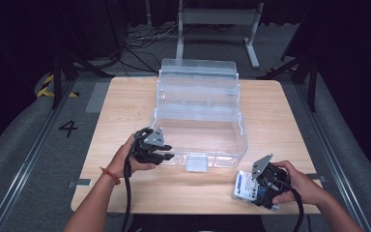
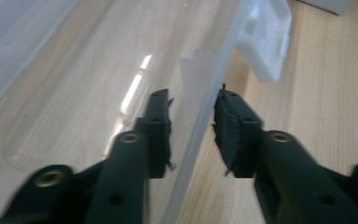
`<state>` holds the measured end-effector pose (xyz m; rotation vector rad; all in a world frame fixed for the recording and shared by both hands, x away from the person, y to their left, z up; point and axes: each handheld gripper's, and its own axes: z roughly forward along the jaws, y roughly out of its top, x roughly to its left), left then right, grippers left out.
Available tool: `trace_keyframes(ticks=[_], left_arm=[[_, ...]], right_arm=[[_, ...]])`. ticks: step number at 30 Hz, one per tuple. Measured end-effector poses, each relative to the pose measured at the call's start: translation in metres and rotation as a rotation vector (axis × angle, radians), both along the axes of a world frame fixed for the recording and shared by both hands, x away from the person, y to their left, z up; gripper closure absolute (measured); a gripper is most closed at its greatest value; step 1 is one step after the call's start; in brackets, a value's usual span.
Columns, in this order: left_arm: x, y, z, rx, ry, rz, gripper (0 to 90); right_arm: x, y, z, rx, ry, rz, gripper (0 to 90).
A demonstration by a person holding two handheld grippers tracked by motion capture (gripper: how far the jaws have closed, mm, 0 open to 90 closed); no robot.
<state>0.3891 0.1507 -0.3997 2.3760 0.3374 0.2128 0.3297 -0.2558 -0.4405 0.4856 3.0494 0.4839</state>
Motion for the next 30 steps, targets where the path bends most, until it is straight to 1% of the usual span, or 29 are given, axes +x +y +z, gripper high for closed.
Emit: trace_keyframes(ticks=[1,2,3,4,5,6,7,8,9,10,11,12,13,15,16,17,18,19,20,21,22,23,24,25,26,27,29,30], left_arm=[[-0.003,0.004,0.002,-0.023,-0.014,0.021,62.9],[-0.004,0.006,0.004,-0.024,-0.022,0.033,58.5],[-0.008,0.011,0.007,-0.021,-0.025,0.061,48.0],[-0.008,0.011,0.007,-0.021,-0.025,0.061,44.6],[-0.012,0.014,0.009,-0.006,-0.045,0.084,44.6],[-0.017,0.02,0.01,0.005,-0.059,0.113,37.0],[-0.017,0.02,0.01,0.005,-0.059,0.113,34.9],[-0.021,0.025,0.011,-0.005,-0.064,0.13,34.9],[-0.027,0.031,0.013,-0.015,-0.076,0.166,28.2],[-0.032,0.036,0.015,-0.033,-0.094,0.183,27.9],[-0.032,0.036,0.015,-0.033,-0.094,0.183,26.7],[-0.036,0.041,0.016,-0.038,-0.099,0.203,26.7],[-0.04,0.044,0.016,-0.035,-0.104,0.226,23.4],[-0.046,0.05,0.017,-0.04,-0.114,0.242,23.0],[-0.049,0.054,0.017,-0.039,-0.129,0.249,23.0],[-0.054,0.061,0.016,-0.052,-0.131,0.274,22.9],[-0.054,0.061,0.016,-0.052,-0.131,0.274,22.9],[-0.056,0.066,0.014,-0.062,-0.123,0.286,22.9],[-0.058,0.069,0.011,-0.059,-0.124,0.302,22.9],[-0.058,0.073,0.008,-0.058,-0.117,0.317,22.9],[-0.059,0.076,0.003,-0.043,-0.107,0.329,22.9],[-0.059,0.079,-0.002,-0.027,-0.1,0.341,22.9],[-0.057,0.083,-0.014,-0.005,-0.073,0.357,22.8],[-0.057,0.084,-0.019,0.003,-0.058,0.364,22.8],[-0.054,0.086,-0.028,0.031,-0.039,0.369,22.8],[-0.054,0.086,-0.028,0.031,-0.039,0.369,22.5],[-0.05,0.087,-0.041,0.067,-0.013,0.379,22.1],[-0.048,0.088,-0.045,0.074,-0.004,0.381,22.1]], right_arm=[[0.0,-0.001,0.001,0.002,0.007,0.003,5.2],[0.0,-0.003,0.001,-0.002,-0.004,-0.004,5.2],[0.001,-0.006,0.002,0.002,-0.004,-0.002,5.2],[0.001,-0.006,0.002,0.002,-0.004,-0.002,5.2],[0.001,-0.007,0.003,0.002,-0.012,-0.009,5.2],[0.002,-0.012,0.005,0.002,-0.024,-0.02,5.2],[0.002,-0.012,0.005,0.002,-0.024,-0.02,5.2],[0.003,-0.014,0.006,-0.003,-0.027,-0.026,5.2],[0.004,-0.019,0.009,0.002,-0.031,-0.045,5.2],[0.005,-0.022,0.01,0.006,-0.036,-0.054,5.1],[0.005,-0.022,0.01,0.006,-0.036,-0.054,5.1],[0.006,-0.025,0.012,0.012,-0.041,-0.062,5.2],[0.008,-0.032,0.016,0.021,-0.056,-0.083,5.2],[0.009,-0.034,0.019,0.024,-0.055,-0.089,5.2],[0.009,-0.037,0.02,0.025,-0.068,-0.099,5.1],[0.011,-0.042,0.025,0.036,-0.084,-0.12,5.2],[0.011,-0.042,0.025,0.036,-0.084,-0.12,5.2],[0.013,-0.047,0.03,0.044,-0.092,-0.131,5.2],[0.013,-0.047,0.03,0.044,-0.092,-0.131,5.2],[0.015,-0.05,0.035,0.044,-0.113,-0.142,5.1],[0.015,-0.05,0.035,0.044,-0.113,-0.142,5.1],[0.016,-0.052,0.038,0.052,-0.113,-0.141,5.1],[0.018,-0.054,0.044,0.048,-0.127,-0.144,5.2],[0.019,-0.054,0.047,0.049,-0.134,-0.145,5.1],[0.021,-0.055,0.049,0.048,-0.14,-0.144,5.1],[0.021,-0.055,0.049,0.048,-0.14,-0.144,5.1],[0.024,-0.054,0.057,0.053,-0.151,-0.149,5.1],[0.026,-0.054,0.062,0.052,-0.16,-0.148,5.1]])
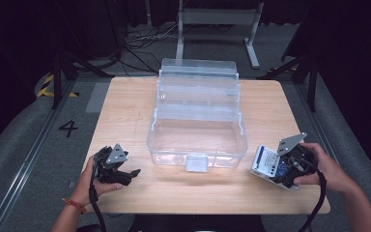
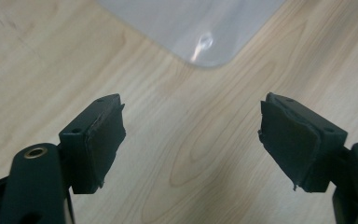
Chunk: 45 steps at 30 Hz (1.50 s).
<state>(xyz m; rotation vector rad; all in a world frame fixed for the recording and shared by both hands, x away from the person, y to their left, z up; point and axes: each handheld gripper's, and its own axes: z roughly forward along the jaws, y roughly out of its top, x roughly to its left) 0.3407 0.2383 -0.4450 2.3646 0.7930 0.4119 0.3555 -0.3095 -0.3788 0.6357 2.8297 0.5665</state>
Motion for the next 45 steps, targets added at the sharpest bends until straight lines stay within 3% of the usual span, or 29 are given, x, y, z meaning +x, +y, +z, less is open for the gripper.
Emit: trace_keyframes(ticks=[5,7,9,13,18,20,24,33,45], left_arm=[[0.006,0.001,-0.021,-0.011,0.065,0.01,21.3],[0.006,0.001,-0.024,-0.012,0.069,0.011,20.2],[0.005,0.002,-0.028,-0.045,0.098,0.01,19.6],[0.005,0.0,-0.031,-0.077,0.099,0.025,17.4],[0.004,-0.001,-0.035,-0.1,0.067,0.038,13.7],[0.005,0.0,-0.037,-0.106,0.051,0.025,11.4],[0.005,0.0,-0.037,-0.105,0.051,0.028,11.3],[0.005,0.0,-0.037,-0.105,0.051,0.028,11.3],[0.005,0.0,-0.037,-0.106,0.051,0.028,11.3]], right_arm=[[0.009,0.007,0.023,-0.001,-0.052,0.028,5.1],[0.011,0.009,0.027,0.0,-0.059,0.035,5.1],[0.015,0.014,0.035,0.005,-0.072,0.042,5.1],[0.025,0.026,0.05,0.003,-0.086,0.076,5.1],[0.036,0.048,0.063,-0.014,-0.099,0.126,5.1],[0.041,0.064,0.07,-0.017,-0.103,0.173,5.1],[0.048,0.084,0.077,-0.027,-0.117,0.21,5.1],[0.06,0.118,0.073,-0.046,-0.107,0.284,5.0],[0.079,0.144,0.055,-0.067,-0.089,0.296,5.0]])
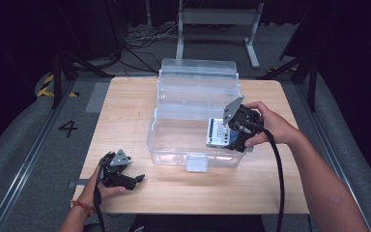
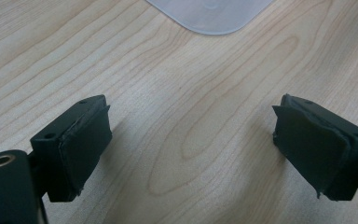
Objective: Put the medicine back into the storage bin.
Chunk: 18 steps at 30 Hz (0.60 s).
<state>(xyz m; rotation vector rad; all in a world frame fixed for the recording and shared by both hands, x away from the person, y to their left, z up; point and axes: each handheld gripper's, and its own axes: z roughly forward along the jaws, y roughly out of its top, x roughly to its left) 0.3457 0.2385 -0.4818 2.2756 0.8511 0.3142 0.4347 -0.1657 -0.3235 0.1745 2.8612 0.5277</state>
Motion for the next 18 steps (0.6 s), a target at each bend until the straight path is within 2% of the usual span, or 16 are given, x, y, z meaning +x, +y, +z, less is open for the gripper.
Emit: trace_keyframes(ticks=[9,11,18], left_arm=[[0.0,0.0,0.0,0.0,0.0,0.0,11.3],[0.0,0.0,0.0,0.0,0.0,0.0,11.3],[0.0,0.0,0.0,0.0,0.0,-0.002,11.3]], right_arm=[[0.011,0.012,-0.013,-0.001,0.028,0.013,5.0],[0.013,0.013,-0.017,-0.003,0.037,0.002,5.0],[0.019,0.017,-0.03,-0.041,0.045,0.015,5.0]])
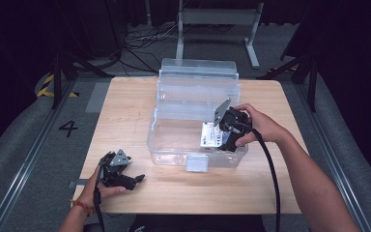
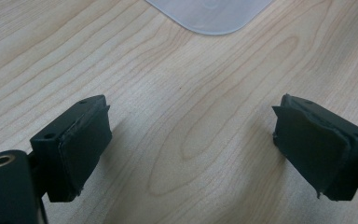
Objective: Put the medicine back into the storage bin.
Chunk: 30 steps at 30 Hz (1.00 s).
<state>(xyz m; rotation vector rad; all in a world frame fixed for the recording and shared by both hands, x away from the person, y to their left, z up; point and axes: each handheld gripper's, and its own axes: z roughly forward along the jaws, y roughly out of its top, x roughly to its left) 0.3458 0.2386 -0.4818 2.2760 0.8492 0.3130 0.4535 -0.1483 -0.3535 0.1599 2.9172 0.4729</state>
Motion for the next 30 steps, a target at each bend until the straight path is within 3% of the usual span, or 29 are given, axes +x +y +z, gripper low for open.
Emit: trace_keyframes(ticks=[13,17,20,22,30], left_arm=[[0.0,0.0,0.0,0.001,0.0,0.0,11.3],[0.0,0.0,0.0,-0.003,0.003,0.001,11.3],[0.0,0.0,0.0,-0.003,0.003,-0.001,11.2],[0.0,0.0,0.0,-0.008,0.006,-0.001,11.2],[0.0,0.0,0.0,-0.008,0.006,-0.001,11.2]], right_arm=[[0.001,0.001,-0.015,-0.04,-0.002,-0.001,4.9],[0.002,0.002,-0.016,-0.021,-0.011,-0.001,4.8],[0.002,0.002,-0.017,-0.022,0.012,0.0,4.8],[0.003,0.002,-0.019,-0.018,-0.005,0.002,4.9],[0.008,0.008,-0.027,-0.06,0.036,0.005,4.9]])
